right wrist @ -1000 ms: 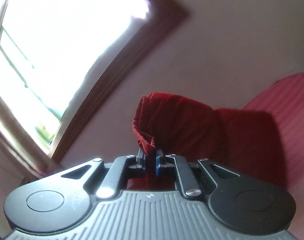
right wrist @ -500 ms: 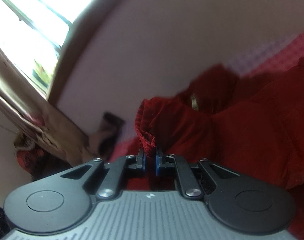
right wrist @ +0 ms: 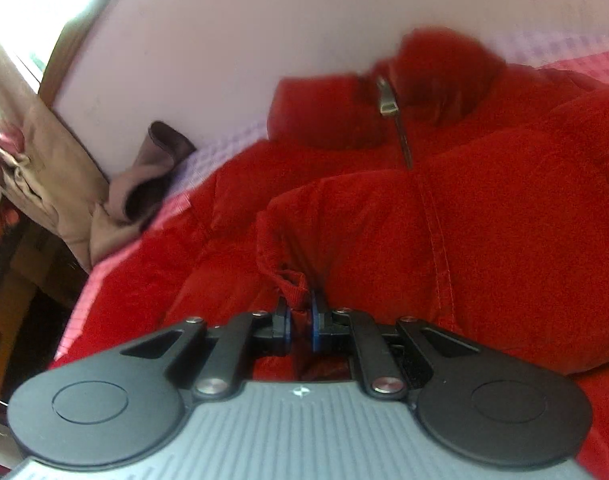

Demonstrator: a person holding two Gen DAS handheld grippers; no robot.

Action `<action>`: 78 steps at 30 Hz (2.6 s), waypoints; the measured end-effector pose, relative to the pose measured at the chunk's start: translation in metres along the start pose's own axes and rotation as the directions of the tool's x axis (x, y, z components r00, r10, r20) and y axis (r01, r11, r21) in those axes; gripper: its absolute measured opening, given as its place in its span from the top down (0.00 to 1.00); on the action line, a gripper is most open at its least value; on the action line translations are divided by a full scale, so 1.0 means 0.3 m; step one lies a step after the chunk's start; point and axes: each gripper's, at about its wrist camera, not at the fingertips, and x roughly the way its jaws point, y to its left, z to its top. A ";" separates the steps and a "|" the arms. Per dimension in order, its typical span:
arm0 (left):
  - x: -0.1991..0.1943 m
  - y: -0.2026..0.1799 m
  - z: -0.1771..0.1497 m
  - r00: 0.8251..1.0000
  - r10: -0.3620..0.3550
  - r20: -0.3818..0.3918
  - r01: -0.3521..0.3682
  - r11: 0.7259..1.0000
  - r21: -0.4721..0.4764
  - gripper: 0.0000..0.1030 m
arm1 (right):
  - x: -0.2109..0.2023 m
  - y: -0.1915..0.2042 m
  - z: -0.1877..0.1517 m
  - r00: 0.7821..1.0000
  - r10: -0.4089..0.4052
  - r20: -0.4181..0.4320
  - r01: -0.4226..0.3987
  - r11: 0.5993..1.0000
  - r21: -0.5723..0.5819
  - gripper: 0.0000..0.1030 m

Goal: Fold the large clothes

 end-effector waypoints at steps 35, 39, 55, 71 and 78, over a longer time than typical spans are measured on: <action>0.125 0.211 0.037 0.998 -0.018 -0.068 0.010 0.993 -0.116 0.00 | -0.462 0.207 -0.295 0.985 0.013 0.173 0.049 0.936 -0.348 0.23; 0.166 0.371 0.046 0.996 -0.058 -0.071 0.034 0.953 -0.302 0.02 | -0.552 0.190 -0.383 0.985 0.011 0.169 0.059 0.913 -0.403 0.23; 0.355 0.784 0.081 0.993 -0.070 -0.100 -0.013 0.756 -0.654 0.71 | -0.672 0.088 -0.473 0.986 0.024 0.164 0.027 0.953 -0.302 0.23; 0.228 0.578 0.319 0.991 0.090 0.097 -0.032 0.877 -0.480 0.96 | -0.712 -0.011 -0.449 0.979 0.012 0.204 0.032 0.976 -0.215 0.23; 0.130 0.270 0.487 0.976 0.008 0.216 0.060 0.950 -0.307 0.96 | -0.752 -0.097 -0.432 0.972 0.005 0.236 0.031 0.988 -0.148 0.23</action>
